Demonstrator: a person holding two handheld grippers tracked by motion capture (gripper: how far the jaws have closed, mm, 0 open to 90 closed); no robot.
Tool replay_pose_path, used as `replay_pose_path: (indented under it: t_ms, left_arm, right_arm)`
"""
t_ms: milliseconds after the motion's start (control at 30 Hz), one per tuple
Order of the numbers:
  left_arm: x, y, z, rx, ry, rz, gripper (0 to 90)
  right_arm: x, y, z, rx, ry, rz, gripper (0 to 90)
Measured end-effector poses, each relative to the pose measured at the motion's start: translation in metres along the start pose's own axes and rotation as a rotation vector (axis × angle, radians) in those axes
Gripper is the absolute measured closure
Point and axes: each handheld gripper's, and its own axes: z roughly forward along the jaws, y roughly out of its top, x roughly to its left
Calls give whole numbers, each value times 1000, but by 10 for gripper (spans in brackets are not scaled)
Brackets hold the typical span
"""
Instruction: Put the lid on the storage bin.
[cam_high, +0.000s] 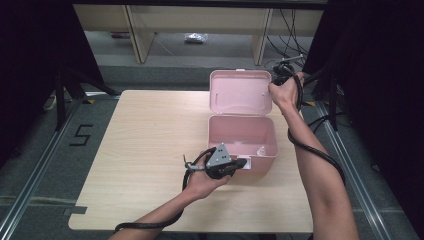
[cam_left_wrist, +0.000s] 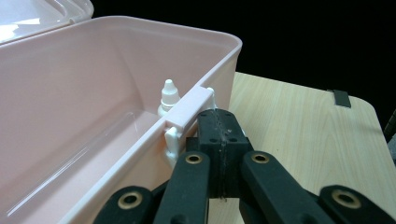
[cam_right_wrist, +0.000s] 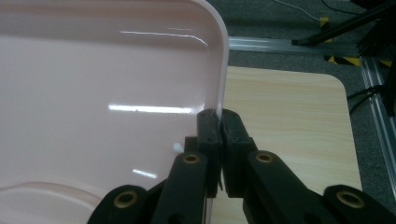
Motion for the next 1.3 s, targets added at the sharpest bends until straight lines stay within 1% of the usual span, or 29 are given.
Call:
replay_pose_path:
  t_ms: [67,100,133,233,267,300,333,367,400,433,500,533,567,600,633,800,833,867,900,933,967,1000,1033,1067,1100,1200,1233,1267,1300]
  left_arm:
    - [0,0,1,-7,-4,-2,900]
    - [0,0,1,-8,-9,-2,900]
    - [0,0,1,-8,-9,-1,900]
    - [0,0,1,-8,-8,-1,900]
    - [0,0,1,-7,-9,-1,900]
    - [0,0,1,-7,-9,-1,900]
    - [0,0,1,-8,-8,-1,900]
    - [0,0,1,-6,-7,0,900]
    - [0,0,1,-6,-7,0,900]
    - [0,0,1,-6,-7,0,900]
    - [0,0,1,-5,-5,2,900]
    - [0,0,1,-6,-4,1,900]
    - [0,0,1,-6,-4,1,900]
    - [0,0,1,3,3,1,900]
    - [0,0,1,2,1,1,900]
    - [0,0,1,2,2,-3,900]
    - [0,0,1,3,2,-3,900]
    - [0,0,1,3,2,-3,900]
    - [0,1,1,4,1,-2,900]
    - [0,1,1,5,0,-1,900]
    - [0,1,1,5,-1,-2,900]
    - [0,1,0,6,-1,-1,900]
    - [0,1,1,5,-1,-1,900]
    - [0,1,1,5,-1,-1,900]
    - [0,1,1,6,-1,-1,900]
    - [0,1,1,7,-1,0,900]
    - [0,1,1,7,-1,1,900]
    - [0,1,1,7,-1,0,900]
    - [0,1,1,7,-1,0,900]
  right_arm:
    - [0,0,-1,1,4,-6,890]
    - [2,-1,-3,-10,1,17,890]
    - [0,-1,-5,-12,4,-11,890]
    - [1,-1,-8,-24,8,-9,892]
    - [4,-2,-9,-18,15,30,892]
    - [2,-2,-9,-31,15,-4,892]
    - [3,-3,-10,-32,13,14,893]
    - [2,-3,-12,-36,13,-3,893]
    - [3,-3,-12,-38,11,10,894]
    - [2,-3,-13,-40,12,-2,894]
    - [3,-4,-15,-46,11,7,894]
    - [2,-4,-16,-50,12,-8,894]
    - [5,-4,-17,-52,19,16,894]
    - [4,-4,-19,-52,19,10,895]
    - [3,-5,-19,-59,14,-15,895]
    - [4,-7,-23,-67,20,11,896]
    - [3,-7,-23,-71,17,-9,897]
    - [4,-7,-25,-63,26,19,897]
    - [5,-7,-25,-68,26,21,897]
    - [3,-8,-25,-82,20,-9,897]
    - [4,-9,-26,-84,23,6,897]
    - [4,-9,-28,-76,28,-3,897]
    - [2,-10,-28,-98,18,-23,897]
    - [4,-10,-30,-85,30,4,897]
    - [4,-10,-30,-85,30,4,897]
    - [3,-12,-32,-103,32,-18,897]
    - [2,-13,-32,-125,21,-45,898]
    - [4,-13,-35,-108,31,-17,898]
    - [3,-15,-35,-130,25,-38,898]
